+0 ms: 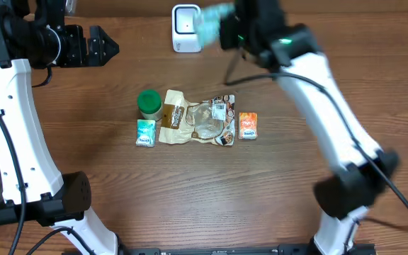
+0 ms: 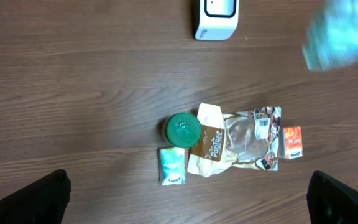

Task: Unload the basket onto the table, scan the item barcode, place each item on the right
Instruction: 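Lift the green tissue pack and hold it up to the white scanner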

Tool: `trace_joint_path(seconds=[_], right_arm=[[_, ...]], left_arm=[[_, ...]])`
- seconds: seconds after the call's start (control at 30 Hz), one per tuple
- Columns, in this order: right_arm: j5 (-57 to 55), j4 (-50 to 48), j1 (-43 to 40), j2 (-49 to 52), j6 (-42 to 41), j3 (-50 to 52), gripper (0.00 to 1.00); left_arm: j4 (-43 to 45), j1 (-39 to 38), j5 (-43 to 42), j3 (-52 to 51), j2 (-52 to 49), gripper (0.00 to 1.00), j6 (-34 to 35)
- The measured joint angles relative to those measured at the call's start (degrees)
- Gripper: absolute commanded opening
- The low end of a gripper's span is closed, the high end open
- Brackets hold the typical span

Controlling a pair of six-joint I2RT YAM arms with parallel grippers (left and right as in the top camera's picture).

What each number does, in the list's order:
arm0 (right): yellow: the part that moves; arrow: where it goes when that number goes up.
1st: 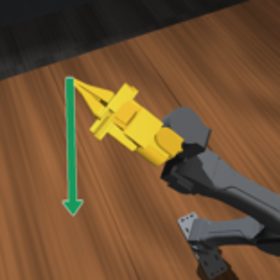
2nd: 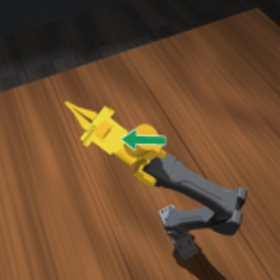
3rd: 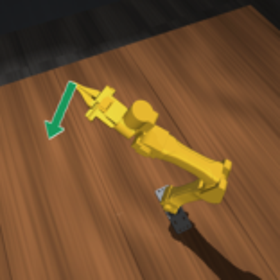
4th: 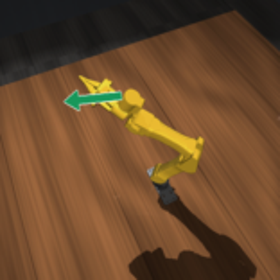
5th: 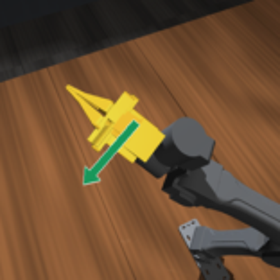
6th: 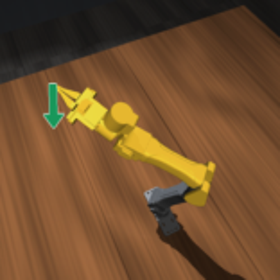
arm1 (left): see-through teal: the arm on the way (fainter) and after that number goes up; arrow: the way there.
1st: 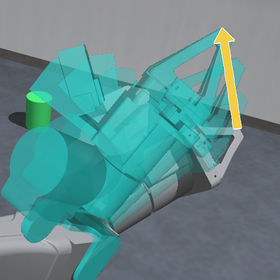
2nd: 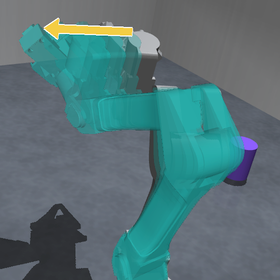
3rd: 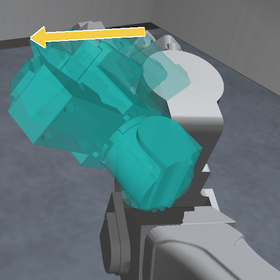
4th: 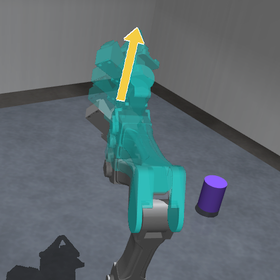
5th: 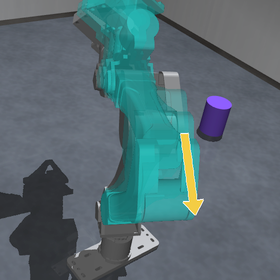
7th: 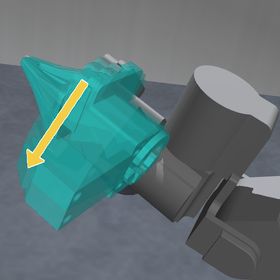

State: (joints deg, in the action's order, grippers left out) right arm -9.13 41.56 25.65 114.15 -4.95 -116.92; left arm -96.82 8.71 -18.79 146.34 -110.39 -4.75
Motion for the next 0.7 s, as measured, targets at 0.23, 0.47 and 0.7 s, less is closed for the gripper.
trace_joint_path(seconds=[0.23,0.47,0.7], right_arm=[[-17.0,-38.5,1.3,18.1,25.8,-0.2,0.04],[-17.9,-55.6,1.6,27.9,51.4,-0.2,0.04],[-17.9,-57.0,3.7,31.4,63.6,-0.2,0.04]], left_arm=[[-0.1,0.0,0.0,0.0,0.0,1.00,-0.2],[0.0,0.0,0.2,0.0,0.0,1.00,-0.2],[0.1,0.0,0.2,0.0,0.0,1.00,-0.2]])
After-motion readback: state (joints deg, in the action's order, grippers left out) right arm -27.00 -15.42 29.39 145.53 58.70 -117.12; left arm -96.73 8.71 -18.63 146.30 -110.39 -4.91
